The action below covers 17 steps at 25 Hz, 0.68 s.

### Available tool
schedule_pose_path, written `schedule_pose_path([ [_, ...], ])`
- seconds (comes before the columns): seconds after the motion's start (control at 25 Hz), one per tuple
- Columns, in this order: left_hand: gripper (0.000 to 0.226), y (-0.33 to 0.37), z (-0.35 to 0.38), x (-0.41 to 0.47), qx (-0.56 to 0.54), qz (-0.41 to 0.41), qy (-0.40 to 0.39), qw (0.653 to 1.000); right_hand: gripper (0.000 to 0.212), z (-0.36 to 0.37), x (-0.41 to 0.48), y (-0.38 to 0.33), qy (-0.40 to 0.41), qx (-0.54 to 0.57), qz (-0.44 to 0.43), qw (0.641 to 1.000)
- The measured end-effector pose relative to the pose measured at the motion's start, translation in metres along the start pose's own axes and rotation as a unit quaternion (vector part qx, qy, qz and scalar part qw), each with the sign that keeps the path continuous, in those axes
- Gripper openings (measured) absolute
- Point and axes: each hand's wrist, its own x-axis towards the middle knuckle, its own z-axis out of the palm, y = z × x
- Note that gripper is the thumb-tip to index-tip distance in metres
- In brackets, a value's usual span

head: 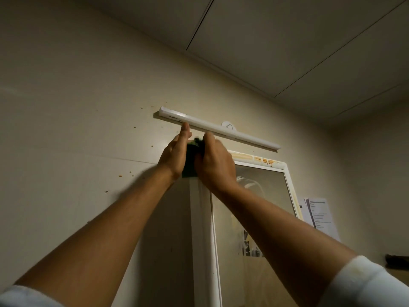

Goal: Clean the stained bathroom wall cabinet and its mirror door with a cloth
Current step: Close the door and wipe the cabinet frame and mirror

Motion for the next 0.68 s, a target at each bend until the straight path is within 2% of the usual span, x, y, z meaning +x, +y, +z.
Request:
schedule_pose_path([
  [0.08, 0.079, -0.001, -0.001, 0.002, -0.016, 0.006, 0.003, 1.000, 0.021, 0.004, 0.016, -0.003, 0.020, 0.011, 0.016, 1.000],
  [0.16, 0.080, -0.002, -0.001, 0.002, -0.016, 0.007, 0.002, 1.000, 0.021, 0.002, 0.008, 0.009, 0.008, 0.014, -0.035, 0.999],
  [0.24, 0.074, -0.003, -0.001, 0.001, -0.013, 0.005, -0.005, 1.000, 0.025, -0.009, -0.003, 0.049, -0.026, -0.036, -0.078, 0.996],
  [0.32, 0.065, -0.001, -0.001, -0.001, -0.014, 0.003, -0.009, 1.000, 0.028, -0.031, 0.001, 0.093, -0.033, -0.099, 0.000, 0.995],
  [0.4, 0.072, 0.001, 0.000, -0.001, -0.003, 0.002, -0.011, 1.000, 0.028, -0.045, 0.011, 0.115, -0.013, -0.135, 0.120, 0.983],
  [0.44, 0.073, 0.000, 0.001, 0.000, 0.003, 0.000, -0.011, 1.000, 0.027, -0.045, 0.013, 0.111, -0.002, -0.141, 0.142, 0.980],
  [0.52, 0.076, -0.003, -0.001, 0.000, 0.003, 0.003, -0.018, 1.000, 0.028, -0.033, 0.011, 0.083, 0.021, -0.105, 0.092, 0.990],
  [0.6, 0.087, -0.005, -0.002, 0.002, -0.007, 0.006, -0.017, 1.000, 0.023, -0.021, -0.002, 0.046, 0.018, -0.042, -0.015, 0.999],
  [0.68, 0.096, -0.006, -0.002, 0.003, -0.008, 0.006, -0.017, 1.000, 0.021, -0.016, -0.016, 0.027, -0.004, -0.033, -0.120, 0.992],
])
